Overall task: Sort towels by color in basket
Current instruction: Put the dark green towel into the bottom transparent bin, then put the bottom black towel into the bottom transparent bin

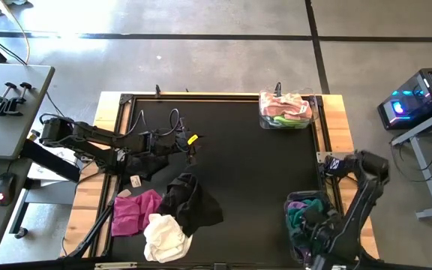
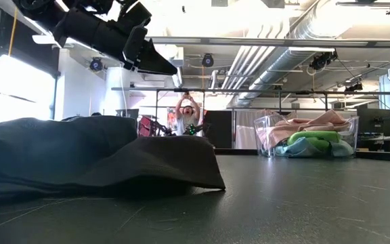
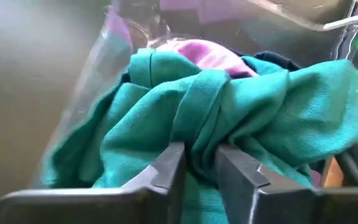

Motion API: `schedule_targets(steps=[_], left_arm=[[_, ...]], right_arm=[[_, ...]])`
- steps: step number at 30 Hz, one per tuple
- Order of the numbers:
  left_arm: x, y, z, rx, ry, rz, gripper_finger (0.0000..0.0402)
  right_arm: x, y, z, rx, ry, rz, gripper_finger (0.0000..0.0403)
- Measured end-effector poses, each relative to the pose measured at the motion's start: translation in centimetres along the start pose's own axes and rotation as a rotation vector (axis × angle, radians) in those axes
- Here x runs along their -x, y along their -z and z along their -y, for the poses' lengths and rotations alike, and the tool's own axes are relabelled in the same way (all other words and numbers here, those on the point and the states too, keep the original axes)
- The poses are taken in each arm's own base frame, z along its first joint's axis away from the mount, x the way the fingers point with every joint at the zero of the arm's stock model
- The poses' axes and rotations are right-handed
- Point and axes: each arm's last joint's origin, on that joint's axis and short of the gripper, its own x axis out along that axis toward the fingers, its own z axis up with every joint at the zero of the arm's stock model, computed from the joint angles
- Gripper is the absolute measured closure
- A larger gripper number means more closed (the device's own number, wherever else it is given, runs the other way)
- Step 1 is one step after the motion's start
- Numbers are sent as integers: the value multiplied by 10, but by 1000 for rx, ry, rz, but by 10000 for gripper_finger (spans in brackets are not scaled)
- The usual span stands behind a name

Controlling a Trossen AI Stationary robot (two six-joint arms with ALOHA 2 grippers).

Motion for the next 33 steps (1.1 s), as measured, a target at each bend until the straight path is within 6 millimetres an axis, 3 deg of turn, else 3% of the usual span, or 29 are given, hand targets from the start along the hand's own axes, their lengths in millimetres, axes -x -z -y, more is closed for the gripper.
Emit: schedule_targets(steps=[6,12,16,23,27,30,33], left_arm=[[0,0,0,0,0,0,277],[0,0,0,0,-1,3,277],[0,0,0,1,-1,4,277],[0,0,0,0,-1,3,277],[0,0,0,0,-1,2,277],[0,0,0,-1,-1,2,277],[0,0,0,-1,-1,1,277]], right_arm=[[-20,18,-10,15,57,16,361],[-15,16,-8,33,54,0,375],[4,2,1,30,35,-12,351],[46,-33,25,17,-13,-49,264],[59,-48,34,-5,-92,-73,237],[62,-54,34,-6,-185,9,234],[63,-59,30,14,-334,199,234]])
